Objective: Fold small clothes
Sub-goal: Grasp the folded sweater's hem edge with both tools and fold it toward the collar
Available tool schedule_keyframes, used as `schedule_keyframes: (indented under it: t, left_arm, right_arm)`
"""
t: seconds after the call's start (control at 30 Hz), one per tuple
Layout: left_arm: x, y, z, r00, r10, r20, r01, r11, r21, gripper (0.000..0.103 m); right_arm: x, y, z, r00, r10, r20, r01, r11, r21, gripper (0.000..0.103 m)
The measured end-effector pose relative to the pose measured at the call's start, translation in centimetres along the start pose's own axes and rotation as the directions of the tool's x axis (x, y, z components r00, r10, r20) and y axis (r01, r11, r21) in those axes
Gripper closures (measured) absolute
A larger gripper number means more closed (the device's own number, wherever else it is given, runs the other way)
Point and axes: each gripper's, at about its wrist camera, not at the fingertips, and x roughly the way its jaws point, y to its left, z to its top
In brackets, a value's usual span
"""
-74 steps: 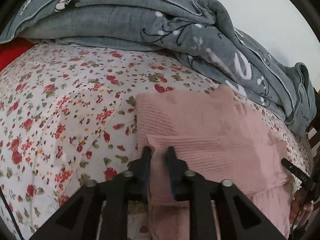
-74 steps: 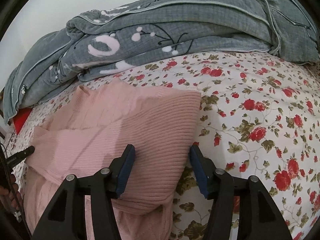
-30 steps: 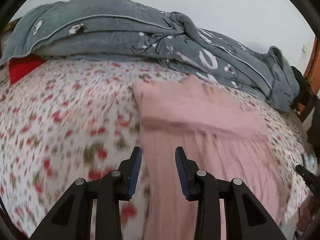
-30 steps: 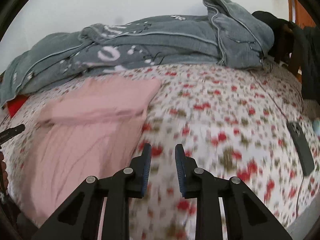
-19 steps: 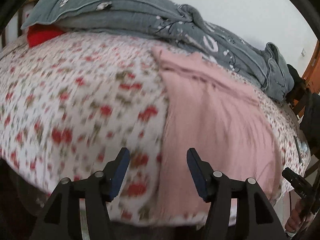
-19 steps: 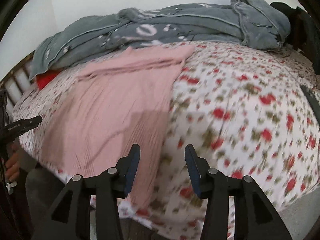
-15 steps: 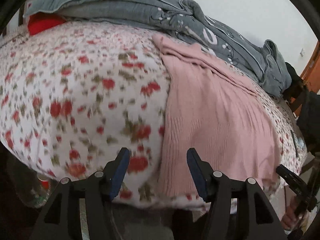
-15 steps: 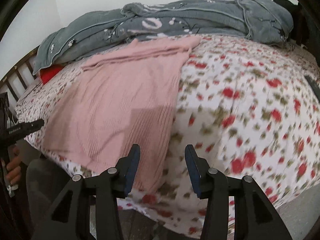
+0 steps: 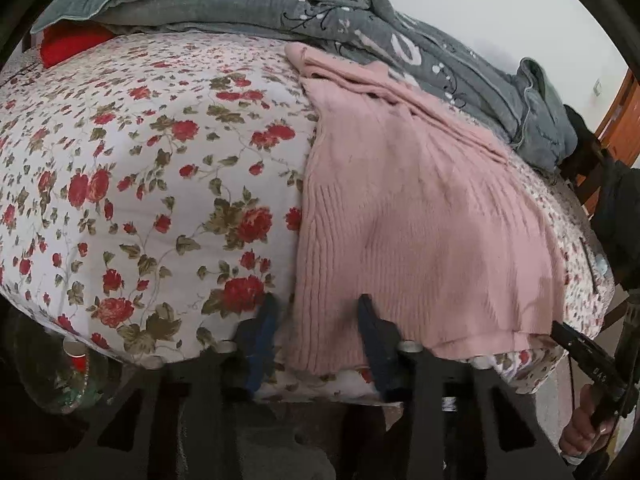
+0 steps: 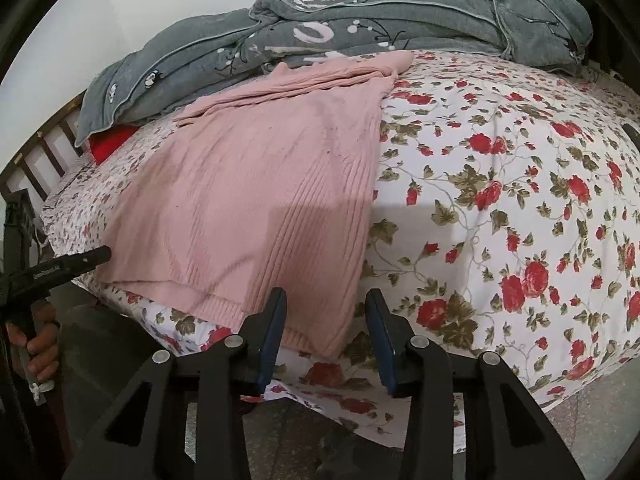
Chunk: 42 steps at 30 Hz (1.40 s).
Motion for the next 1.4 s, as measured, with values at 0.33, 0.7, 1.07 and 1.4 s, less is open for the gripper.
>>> schedule_keyframes:
  t: [0.33,0.7,1.07,1.4]
  left_arm:
    - [-1.0,0.3,-0.5,0.999,-0.046,0.004,0.046,0.998,-0.048,0.096]
    - [-5.8,0.6,1.2,0.99,-0.111,0.082,0.12,0.987,-0.111,0.096]
    - [-8.6,-0.1,4.2,0.982,-0.143,0.124,0.16,0.977,-0.142,0.096]
    - [-10.9,-1.1,7.7,0.977,-0.131,0.169,0.156,0.978,-0.142,0.096]
  right_arm:
    - [0.2,0.3,-0.2,1.0,0.016,-0.012,-0.016,1.0,0.0,0.097]
    - [-4.4,0.0,1.3,0.986,0.137,0.095,-0.143,0.988,0.058,0.098]
    - [-7.7,-1.1,4.8,0.952,0.231,0.202,-0.262,0.954,0.143,0.098]
    - [-8.3,-2.1,8.3,0.939,0.263,0.221,-0.309,0.927,0.213,0.098]
